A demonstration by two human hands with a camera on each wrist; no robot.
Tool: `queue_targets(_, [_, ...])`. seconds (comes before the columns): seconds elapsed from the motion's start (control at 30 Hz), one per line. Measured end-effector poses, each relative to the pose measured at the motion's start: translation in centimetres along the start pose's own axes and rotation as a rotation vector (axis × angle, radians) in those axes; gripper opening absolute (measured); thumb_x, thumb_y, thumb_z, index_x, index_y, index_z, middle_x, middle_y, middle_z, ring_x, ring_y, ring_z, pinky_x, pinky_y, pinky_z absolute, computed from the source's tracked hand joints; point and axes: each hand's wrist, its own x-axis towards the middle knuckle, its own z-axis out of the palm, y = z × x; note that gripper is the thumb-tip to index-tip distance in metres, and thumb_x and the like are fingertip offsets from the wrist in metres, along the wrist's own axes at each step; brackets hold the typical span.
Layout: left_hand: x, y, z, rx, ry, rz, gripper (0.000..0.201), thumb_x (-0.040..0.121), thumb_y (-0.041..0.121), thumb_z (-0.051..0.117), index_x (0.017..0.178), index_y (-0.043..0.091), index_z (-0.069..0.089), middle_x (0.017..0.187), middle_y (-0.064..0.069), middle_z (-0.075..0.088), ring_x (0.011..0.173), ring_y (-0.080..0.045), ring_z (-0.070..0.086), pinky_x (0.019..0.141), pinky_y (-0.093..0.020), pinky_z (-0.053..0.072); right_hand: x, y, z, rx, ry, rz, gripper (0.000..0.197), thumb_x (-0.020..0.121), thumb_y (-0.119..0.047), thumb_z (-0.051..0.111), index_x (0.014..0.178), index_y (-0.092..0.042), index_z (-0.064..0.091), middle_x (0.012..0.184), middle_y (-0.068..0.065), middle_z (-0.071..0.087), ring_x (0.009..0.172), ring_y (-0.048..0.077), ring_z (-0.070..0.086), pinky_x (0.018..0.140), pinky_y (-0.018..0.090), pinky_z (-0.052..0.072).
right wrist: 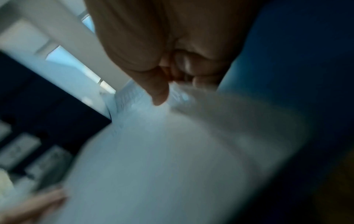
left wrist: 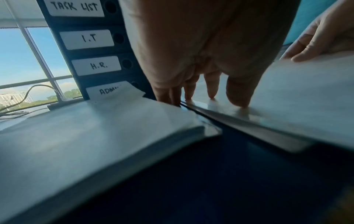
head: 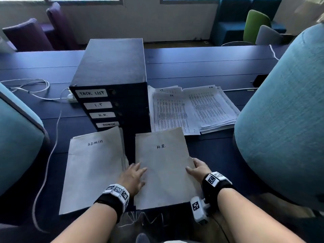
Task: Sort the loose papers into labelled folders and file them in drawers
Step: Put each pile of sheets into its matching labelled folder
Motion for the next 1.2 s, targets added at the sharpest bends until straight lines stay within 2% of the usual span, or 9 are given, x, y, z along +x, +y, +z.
queue_targets(0.2, [-0.4,1.6,0.6,0.080,-0.034,-0.065,0.068,0.095,0.040,0.055,0.153,0.029,0.021,0.163,-0.006,0.003,0.144,-0.026,0.020,0.118,-0.032,0.016,-0.7,0.6,0.2,-0.579,0.176,0.039,0.036,0.089,-0.022,0.053,0.125,-0.024,0.055,0.123,0.005,0.040,0.114,0.025,0.045,0.091,0.030,0.043])
queue_targets(0.43, [-0.7,3.5,0.1,0.040,-0.030,-0.119,0.066,0.095,0.039,0.055,0.152,0.032,0.023,0.163,-0.002,0.005,0.135,-0.028,0.029,0.114,-0.032,0.023,-1.0,0.2,1.0,-0.569,0.185,0.101,0.037,0.092,-0.018,0.049,0.128,-0.011,0.051,0.127,0.013,0.043,0.116,0.030,0.049,0.092,0.033,0.045])
queue_targets(0.53, [-0.7,3.7,0.2,0.030,-0.037,-0.125,0.067,0.096,0.037,0.054,0.153,0.031,0.021,0.163,-0.004,0.003,0.132,-0.027,0.033,0.113,-0.031,0.024,-0.9,-0.8,0.7,-0.489,0.150,0.187,0.039,0.091,-0.022,0.049,0.127,-0.008,0.051,0.129,0.015,0.047,0.118,0.031,0.050,0.094,0.031,0.044])
queue_targets(0.67, [-0.9,4.0,-0.2,0.015,-0.064,-0.137,0.068,0.096,0.037,0.054,0.153,0.031,0.019,0.164,-0.004,0.001,0.132,-0.028,0.033,0.114,-0.033,0.025,-0.7,-2.1,-0.1,-0.271,0.043,0.227,0.021,0.087,-0.019,0.055,0.103,-0.008,0.063,0.103,0.009,0.060,0.097,0.027,0.058,0.075,0.025,0.041])
queue_targets(0.83, [-0.1,4.4,-2.7,-0.144,-0.156,-0.209,0.067,0.092,0.065,0.038,0.150,0.031,0.032,0.162,-0.005,0.013,0.140,-0.032,0.028,0.117,-0.037,0.023,-2.8,-6.0,-0.5,0.404,-0.096,0.185,0.029,0.098,-0.036,0.049,0.101,-0.010,0.060,0.092,0.007,0.060,0.078,0.022,0.057,0.068,0.031,0.045])
queue_targets(0.97, [0.2,5.0,-7.9,-0.645,-0.062,-0.226,0.131,0.047,0.103,0.006,0.140,0.023,0.050,0.142,-0.008,0.051,0.127,-0.027,0.050,0.101,-0.034,0.038,-5.0,-10.0,-0.4,0.446,-0.304,-0.077,0.037,0.102,-0.036,0.033,0.095,-0.019,0.066,0.090,-0.008,0.068,0.083,0.016,0.061,0.077,0.034,0.043])
queue_targets(1.03, [-0.4,5.0,-10.6,-1.006,-0.031,-0.287,0.141,0.033,0.108,0.018,0.141,0.023,0.048,0.138,-0.007,0.055,0.119,-0.027,0.055,0.097,-0.039,0.044,-6.1,-11.6,0.4,0.338,-0.409,-0.214,0.030,0.091,-0.035,0.044,0.109,-0.027,0.067,0.110,-0.015,0.068,0.103,0.013,0.061,0.086,0.030,0.041])
queue_targets(1.1, [-1.2,4.9,-13.0,-1.227,-0.022,-0.275,0.131,0.043,0.103,0.037,0.145,0.020,0.042,0.145,-0.004,0.048,0.130,-0.026,0.048,0.104,-0.043,0.040,-6.7,-12.9,1.7,0.307,-0.500,-0.291,0.049,0.075,-0.023,0.049,0.123,-0.025,0.060,0.125,-0.013,0.059,0.113,0.010,0.053,0.088,0.017,0.040])
queue_targets(1.2, [-2.3,3.2,-15.1,-1.309,0.057,-0.234,0.072,0.076,0.050,0.074,0.132,0.009,0.054,0.127,-0.007,0.063,0.124,-0.028,0.055,0.098,-0.035,0.043,-6.8,-13.7,4.2,0.238,-0.584,-0.360,0.058,0.073,-0.002,0.051,0.126,-0.024,0.058,0.130,-0.015,0.051,0.118,0.010,0.046,0.089,0.017,0.042])
